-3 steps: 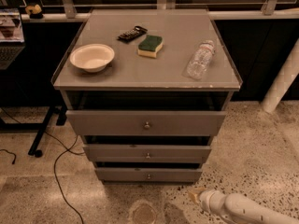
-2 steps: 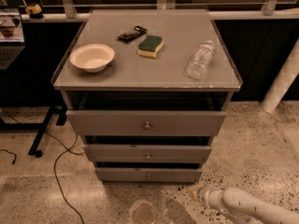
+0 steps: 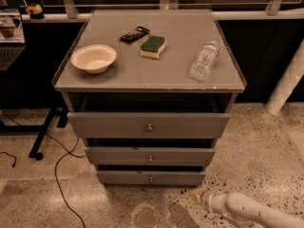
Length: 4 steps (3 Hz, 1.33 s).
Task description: Open bottom drawer
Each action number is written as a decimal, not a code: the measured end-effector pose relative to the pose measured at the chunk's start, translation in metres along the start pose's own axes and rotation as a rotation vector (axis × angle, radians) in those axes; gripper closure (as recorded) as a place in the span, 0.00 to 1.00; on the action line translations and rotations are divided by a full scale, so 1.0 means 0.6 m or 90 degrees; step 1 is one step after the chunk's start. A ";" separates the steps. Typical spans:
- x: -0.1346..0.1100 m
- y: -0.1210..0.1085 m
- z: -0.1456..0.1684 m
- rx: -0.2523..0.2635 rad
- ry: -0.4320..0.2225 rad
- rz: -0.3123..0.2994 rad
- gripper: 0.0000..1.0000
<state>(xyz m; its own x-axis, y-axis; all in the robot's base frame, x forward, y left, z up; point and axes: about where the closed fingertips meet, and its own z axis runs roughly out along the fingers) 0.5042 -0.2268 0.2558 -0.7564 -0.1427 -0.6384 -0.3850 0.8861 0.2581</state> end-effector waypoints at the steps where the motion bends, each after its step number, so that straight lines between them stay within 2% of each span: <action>1: -0.022 -0.012 0.021 0.005 -0.055 0.017 1.00; 3: -0.103 -0.016 0.092 -0.017 -0.141 0.041 1.00; 4: -0.103 -0.016 0.092 -0.017 -0.141 0.041 1.00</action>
Offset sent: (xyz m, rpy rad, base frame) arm 0.0870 0.0111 0.0022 0.1240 -0.1972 -0.0921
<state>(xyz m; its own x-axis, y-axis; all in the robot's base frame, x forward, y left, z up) 0.5835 -0.2022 0.2527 -0.6459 0.0163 -0.7633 -0.3559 0.8781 0.3199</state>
